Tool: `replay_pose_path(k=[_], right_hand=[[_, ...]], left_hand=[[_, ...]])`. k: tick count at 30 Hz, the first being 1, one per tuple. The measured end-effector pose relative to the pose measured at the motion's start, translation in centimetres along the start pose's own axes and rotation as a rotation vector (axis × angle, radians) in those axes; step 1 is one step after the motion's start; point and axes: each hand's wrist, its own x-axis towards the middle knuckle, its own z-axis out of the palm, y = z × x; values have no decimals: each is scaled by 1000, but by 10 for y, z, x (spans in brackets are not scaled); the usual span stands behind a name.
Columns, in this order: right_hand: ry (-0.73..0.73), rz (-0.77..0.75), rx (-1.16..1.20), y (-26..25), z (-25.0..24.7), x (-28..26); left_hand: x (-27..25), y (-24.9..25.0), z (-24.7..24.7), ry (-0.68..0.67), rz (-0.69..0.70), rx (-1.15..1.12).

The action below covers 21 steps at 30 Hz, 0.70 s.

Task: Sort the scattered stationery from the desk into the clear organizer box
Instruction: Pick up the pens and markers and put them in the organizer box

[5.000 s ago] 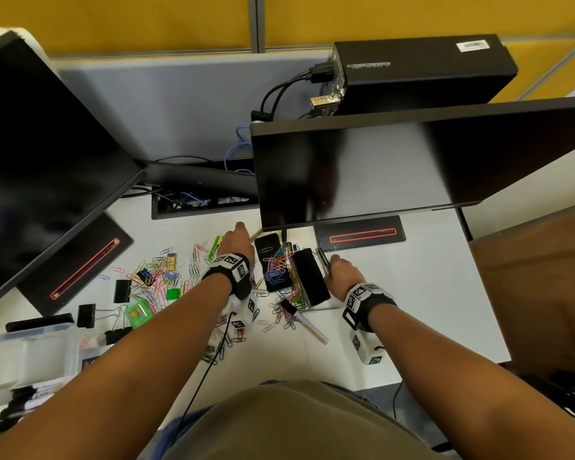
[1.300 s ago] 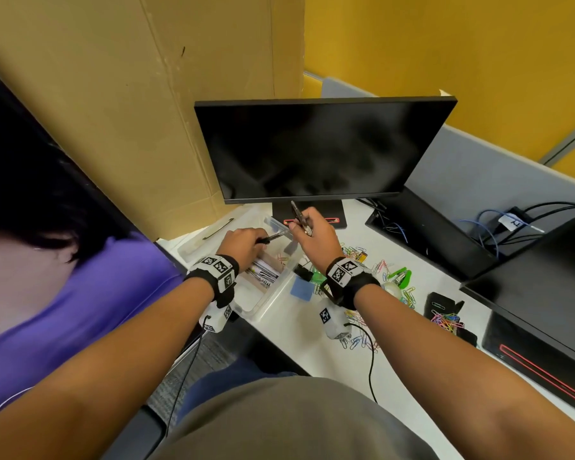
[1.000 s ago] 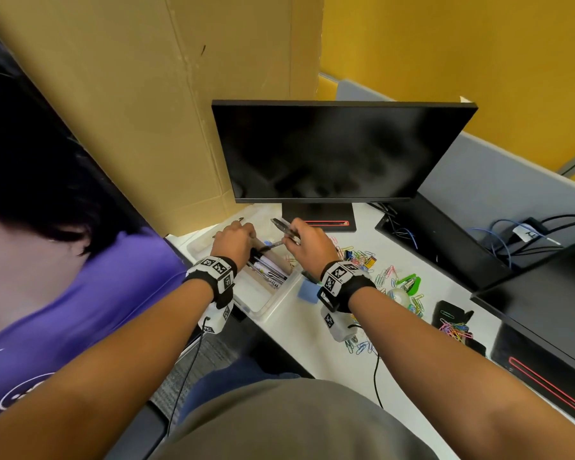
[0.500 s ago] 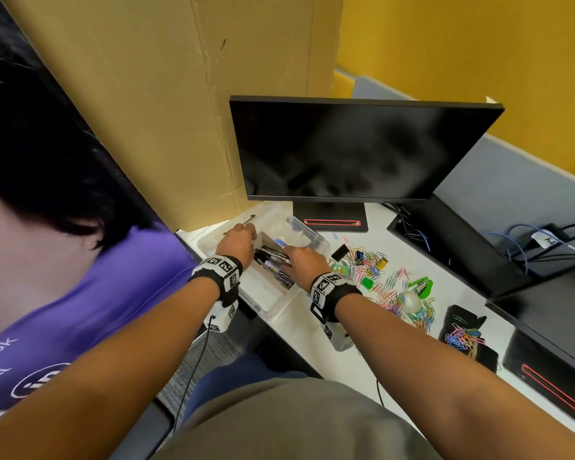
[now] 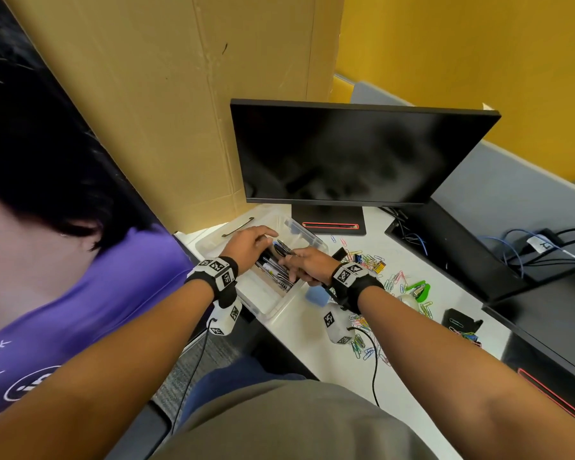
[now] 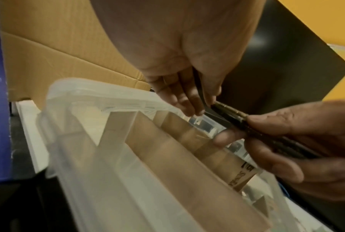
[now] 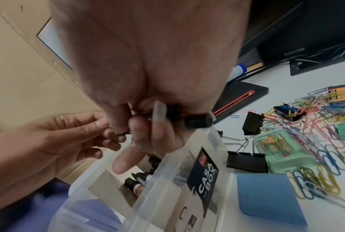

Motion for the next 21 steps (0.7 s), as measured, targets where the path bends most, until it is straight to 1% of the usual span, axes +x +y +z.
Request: replay_pose_path(k=[3,8,11,14,16,18,19,21], right_hand=[[7,-24,4,0,3,0],[54,-60,-6,-6,8,-2],[79,-86,-27,-8,10,-3],[142,-125,-41,-5,7,-5],[197,-131,-55,-3,4,-5],[253,-126,-100,-4,2,-5],[290,-132,-170,-5,0,-5],[374,-155,-402,-9,-1,-6]], left_hand=[[1,5,1,-57,-18,-141],[3,7,4,-49,-119,-315],[7,7,5,-3,-193,-361],[11,1,0,92,-274,-380],[12,-3,-3,117,-311,-358],[12,-7,-3,131,-334,-269],[12,-9,-3,144,-350,-215],[12,-11,-2,160,-396,-119]])
